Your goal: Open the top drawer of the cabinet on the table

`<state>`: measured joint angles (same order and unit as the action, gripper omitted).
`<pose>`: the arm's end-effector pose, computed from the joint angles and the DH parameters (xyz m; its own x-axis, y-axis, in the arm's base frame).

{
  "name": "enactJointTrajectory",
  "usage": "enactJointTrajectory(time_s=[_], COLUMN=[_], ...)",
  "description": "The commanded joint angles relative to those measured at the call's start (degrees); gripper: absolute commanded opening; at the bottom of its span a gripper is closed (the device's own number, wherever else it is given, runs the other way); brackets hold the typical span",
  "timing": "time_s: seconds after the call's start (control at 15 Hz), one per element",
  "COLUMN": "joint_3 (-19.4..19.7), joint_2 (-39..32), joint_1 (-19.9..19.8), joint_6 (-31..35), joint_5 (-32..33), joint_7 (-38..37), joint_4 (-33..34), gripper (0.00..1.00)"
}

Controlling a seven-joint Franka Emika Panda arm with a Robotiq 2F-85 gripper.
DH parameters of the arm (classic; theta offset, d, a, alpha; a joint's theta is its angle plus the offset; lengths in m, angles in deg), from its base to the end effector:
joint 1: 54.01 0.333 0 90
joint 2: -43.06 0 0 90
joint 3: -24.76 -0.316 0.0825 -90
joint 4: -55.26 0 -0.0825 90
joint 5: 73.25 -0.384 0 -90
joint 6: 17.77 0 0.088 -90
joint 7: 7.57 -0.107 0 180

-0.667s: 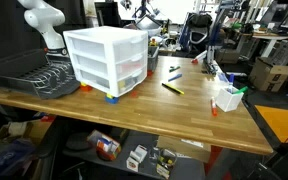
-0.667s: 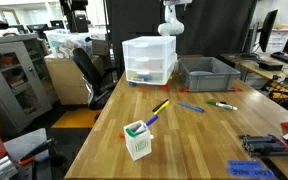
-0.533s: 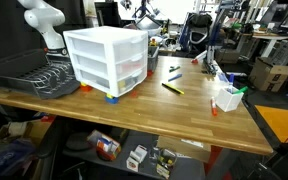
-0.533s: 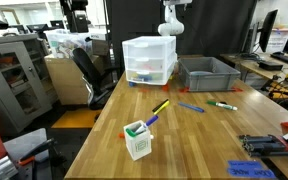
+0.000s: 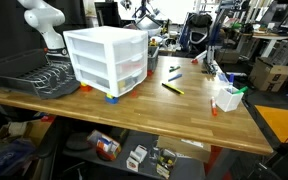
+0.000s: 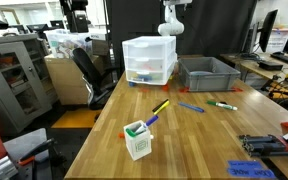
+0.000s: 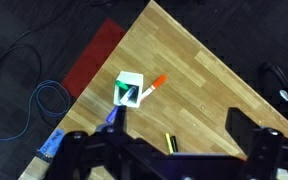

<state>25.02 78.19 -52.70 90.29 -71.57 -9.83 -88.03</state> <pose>0.3640 0.0044 0.4905 0.9999 -0.0112 -0.0009 -0.0112 -0.9996 0.0253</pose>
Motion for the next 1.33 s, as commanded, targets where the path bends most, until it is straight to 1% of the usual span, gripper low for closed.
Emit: enactJointTrajectory(time_s=[0.0,0.2,0.4,0.6,0.73,0.8,0.87,1.0,1.13,1.2,1.27], joint_3=[-0.42,-0.87,-2.42,-4.89,-6.37,-6.77,-6.44,-6.59,-6.99,-7.43,-7.73], joint_2=[-0.03,-0.6,-3.05,-6.24,-9.07,-10.49,-12.24,-15.62,-19.1,-20.59,-21.77], joint_1=[-0.49,-0.46,0.36,1.07,1.12,1.15,1.86,2.25,2.06,1.55,1.11], joint_6=[-0.13,0.17,3.01,10.33,17.43,20.82,24.04,29.78,33.97,35.8,36.16], joint_5=[-0.26,0.23,0.81,2.32,3.87,4.41,3.43,3.44,5.01,6.89,8.95], joint_7=[0.23,0.04,0.23,-0.27,-1.14,-1.6,-0.94,-0.3,-0.21,-0.93,-1.85], joint_4=[0.11,0.43,1.89,3.28,4.05,4.3,4.7,4.88,4.77,4.61,4.71], gripper=[1.0,1.0,1.0,1.0,1.0,1.0,1.0,1.0,1.0,1.0,1.0])
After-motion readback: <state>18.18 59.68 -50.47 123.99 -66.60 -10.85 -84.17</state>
